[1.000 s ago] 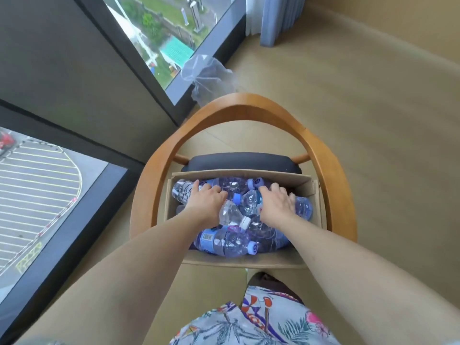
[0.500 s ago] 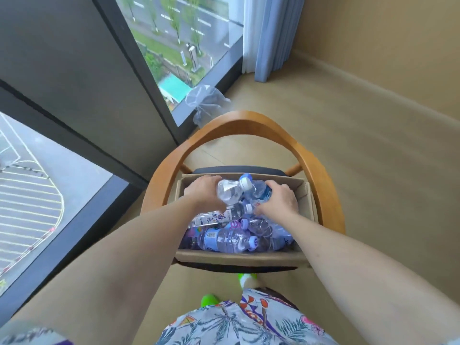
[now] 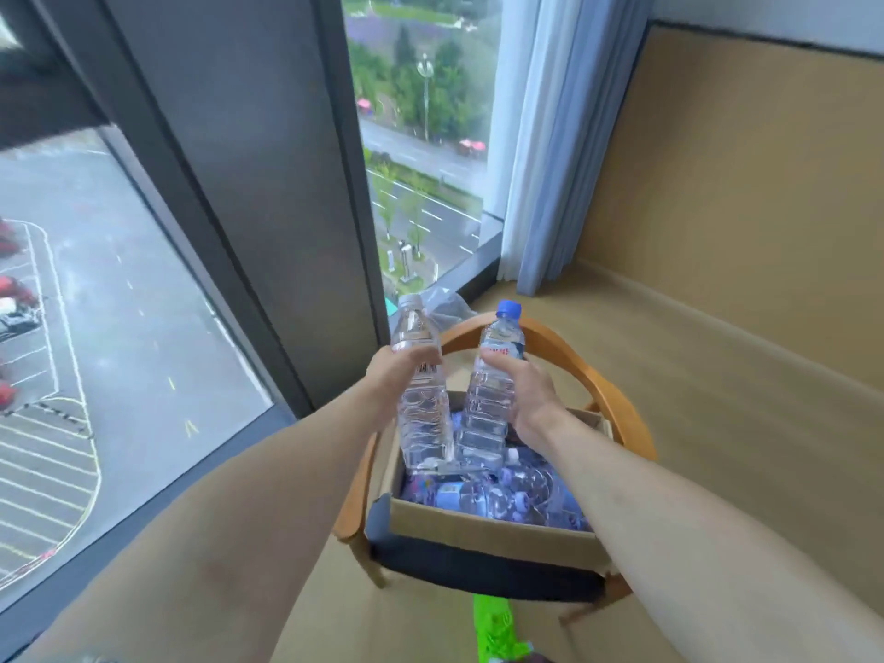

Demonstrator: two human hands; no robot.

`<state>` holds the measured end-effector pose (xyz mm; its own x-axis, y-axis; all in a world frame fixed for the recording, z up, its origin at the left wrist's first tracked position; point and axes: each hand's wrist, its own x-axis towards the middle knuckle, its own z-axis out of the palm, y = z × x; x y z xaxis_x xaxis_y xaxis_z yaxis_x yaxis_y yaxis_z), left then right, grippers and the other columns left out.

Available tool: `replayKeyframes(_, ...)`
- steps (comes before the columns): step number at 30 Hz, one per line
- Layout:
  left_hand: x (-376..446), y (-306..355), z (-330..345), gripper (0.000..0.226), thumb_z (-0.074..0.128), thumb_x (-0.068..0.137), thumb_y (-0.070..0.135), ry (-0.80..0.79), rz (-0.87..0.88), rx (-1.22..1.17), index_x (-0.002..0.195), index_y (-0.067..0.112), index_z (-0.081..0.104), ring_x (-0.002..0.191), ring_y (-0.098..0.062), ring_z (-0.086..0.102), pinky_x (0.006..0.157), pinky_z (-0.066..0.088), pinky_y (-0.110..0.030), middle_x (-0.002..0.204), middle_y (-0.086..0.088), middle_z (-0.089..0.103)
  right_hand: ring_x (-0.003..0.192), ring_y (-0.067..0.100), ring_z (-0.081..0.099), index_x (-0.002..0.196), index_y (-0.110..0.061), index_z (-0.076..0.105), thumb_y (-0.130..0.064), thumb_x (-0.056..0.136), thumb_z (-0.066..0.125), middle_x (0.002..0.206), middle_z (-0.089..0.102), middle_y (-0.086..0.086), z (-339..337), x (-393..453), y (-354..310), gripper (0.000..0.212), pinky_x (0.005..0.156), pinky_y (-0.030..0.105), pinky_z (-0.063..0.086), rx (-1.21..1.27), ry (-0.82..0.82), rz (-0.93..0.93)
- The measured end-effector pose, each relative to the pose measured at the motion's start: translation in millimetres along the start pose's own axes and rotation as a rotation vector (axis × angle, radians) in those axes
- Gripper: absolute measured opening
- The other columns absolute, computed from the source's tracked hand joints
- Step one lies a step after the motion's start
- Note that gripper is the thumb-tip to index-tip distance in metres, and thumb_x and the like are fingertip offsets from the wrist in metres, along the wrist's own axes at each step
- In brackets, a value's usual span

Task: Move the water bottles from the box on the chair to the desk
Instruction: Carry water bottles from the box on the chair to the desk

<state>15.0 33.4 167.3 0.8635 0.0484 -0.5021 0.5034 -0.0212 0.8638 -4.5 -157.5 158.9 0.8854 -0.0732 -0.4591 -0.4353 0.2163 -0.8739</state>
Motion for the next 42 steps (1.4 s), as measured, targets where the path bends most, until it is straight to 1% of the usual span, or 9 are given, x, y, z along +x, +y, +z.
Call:
replayKeyframes(5, -27.7, 22.0, -36.6, 0.042, 0.088, 0.063, 0.029, 0.122, 0.06, -0.167, 0.1, 0.014, 0.076, 0.091, -0.032, 0.071, 0.088, 0.059, -0.049, 0.101, -0.014, 0.073, 0.091, 0.035, 0.066, 0.125, -0.002, 0.064, -0.032, 0.088, 0.072, 0.105, 0.067, 0.018, 42.7, -1.7, -30.6, 0.048, 0.099, 0.054, 0.049, -0.021, -0.225, 0.041)
replayKeyframes(12, -80.2, 32.3, -79.0, 0.056, 0.089, 0.068, 0.052, 0.451, 0.141, -0.284, 0.108, 0.019, 0.069, 0.07, -0.022, 0.078, 0.058, 0.057, -0.033, 0.08, -0.004, 0.079, 0.065, 0.025, 0.062, 0.106, -0.012, 0.059, -0.041, 0.082, 0.083, 0.081, 0.06, 0.011, 107.0, -1.9, -44.6, 0.045, 0.064, 0.036, 0.057, -0.123, -0.542, 0.064)
replayKeyframes(16, -121.2, 21.0, -94.7, 0.054, 0.087, 0.068, 0.05, 0.668, 0.166, -0.329, 0.109, 0.019, 0.07, 0.083, -0.026, 0.075, 0.066, 0.053, -0.035, 0.092, -0.006, 0.077, 0.064, 0.029, 0.065, 0.107, -0.006, 0.063, -0.038, 0.075, 0.088, 0.076, 0.064, 0.011, 142.6, -12.6, -37.7, 0.051, 0.066, 0.042, 0.058, -0.172, -0.732, 0.047)
replayKeyframes(21, -195.4, -5.6, -107.7, 0.059, 0.088, 0.06, 0.052, 0.908, 0.158, -0.454, 0.108, 0.022, 0.073, 0.121, -0.029, 0.055, 0.106, 0.04, -0.05, 0.126, -0.003, 0.064, 0.113, 0.041, 0.066, 0.122, -0.007, 0.067, -0.045, 0.067, 0.089, 0.119, 0.071, 0.019, 182.2, -59.9, -18.5, 0.07, 0.104, 0.057, 0.049, -0.315, -0.947, 0.026)
replayKeyframes(28, -315.9, -61.1, -109.9, 0.077, 0.085, 0.071, 0.052, 1.238, 0.203, -0.574, 0.133, 0.013, 0.064, 0.125, -0.033, 0.052, 0.111, 0.039, -0.049, 0.135, -0.013, 0.058, 0.113, 0.038, 0.066, 0.118, -0.011, 0.069, -0.043, 0.066, 0.09, 0.116, 0.071, 0.016, 207.1, -166.1, 20.5, 0.064, 0.096, 0.053, 0.054, -0.457, -1.283, 0.065)
replayKeyframes(32, -391.7, -88.4, -94.4, 0.058, 0.085, 0.07, 0.054, 1.417, 0.196, -0.574, 0.113, 0.019, 0.071, 0.115, -0.028, 0.055, 0.104, 0.042, -0.042, 0.118, -0.004, 0.063, 0.123, 0.043, 0.06, 0.127, -0.007, 0.062, -0.043, 0.07, 0.089, 0.13, 0.065, 0.023, 207.4, -237.8, 45.2, 0.073, 0.108, 0.061, 0.046, -0.51, -1.449, 0.076)
replayKeyframes(37, -494.4, -134.1, -63.4, 0.062, 0.085, 0.053, 0.058, 1.623, 0.183, -0.662, 0.103, 0.024, 0.073, 0.104, -0.028, 0.065, 0.088, 0.052, -0.04, 0.116, -0.006, 0.069, 0.075, 0.014, 0.077, 0.117, -0.01, 0.067, -0.042, 0.076, 0.087, 0.092, 0.076, 0.009, 196.3, -335.4, 90.5, 0.056, 0.057, 0.03, 0.06, -0.595, -1.626, 0.082)
replayKeyframes(39, -538.0, -161.2, -46.2, 0.055, 0.086, 0.055, 0.057, 1.713, 0.175, -0.684, 0.098, 0.026, 0.07, 0.092, -0.02, 0.063, 0.072, 0.047, -0.032, 0.104, 0.0, 0.068, 0.095, 0.027, 0.075, 0.12, -0.011, 0.068, -0.044, 0.072, 0.089, 0.102, 0.076, 0.012, 183.3, -380.5, 110.5, 0.062, 0.077, 0.044, 0.063, -0.617, -1.698, 0.118)
replayKeyframes(42, -605.6, -200.4, -13.5, 0.064, 0.085, 0.053, 0.055, 1.785, 0.123, -0.709, 0.107, 0.021, 0.075, 0.096, -0.033, 0.072, 0.089, 0.058, -0.048, 0.106, -0.009, 0.075, 0.091, 0.03, 0.076, 0.122, -0.011, 0.066, -0.047, 0.065, 0.089, 0.102, 0.076, 0.012, 157.9, -450.3, 140.3, 0.072, 0.071, 0.042, 0.061, -0.636, -1.787, 0.143)
